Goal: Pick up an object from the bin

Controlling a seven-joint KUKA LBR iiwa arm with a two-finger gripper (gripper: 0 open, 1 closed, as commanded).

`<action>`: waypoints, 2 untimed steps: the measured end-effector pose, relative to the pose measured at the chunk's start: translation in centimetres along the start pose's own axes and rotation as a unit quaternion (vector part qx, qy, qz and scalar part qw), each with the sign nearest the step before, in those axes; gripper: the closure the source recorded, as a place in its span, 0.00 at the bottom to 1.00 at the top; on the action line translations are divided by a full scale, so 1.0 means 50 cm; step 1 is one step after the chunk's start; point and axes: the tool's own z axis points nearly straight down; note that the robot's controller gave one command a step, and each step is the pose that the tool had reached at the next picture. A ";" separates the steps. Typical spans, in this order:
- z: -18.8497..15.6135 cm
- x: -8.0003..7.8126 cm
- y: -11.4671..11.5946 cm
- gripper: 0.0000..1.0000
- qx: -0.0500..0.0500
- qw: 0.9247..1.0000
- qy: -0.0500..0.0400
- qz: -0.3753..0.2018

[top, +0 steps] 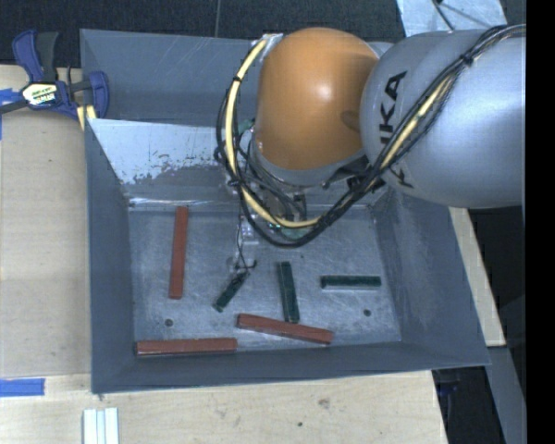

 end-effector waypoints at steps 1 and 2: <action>0.315 0.022 -0.043 0.00 0.000 0.982 -0.002 -0.191; 0.253 0.028 -0.041 0.00 0.000 0.978 -0.006 -0.207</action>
Offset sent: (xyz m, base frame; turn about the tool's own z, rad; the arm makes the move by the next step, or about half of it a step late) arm -0.0122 -0.0213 -0.1586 -0.3860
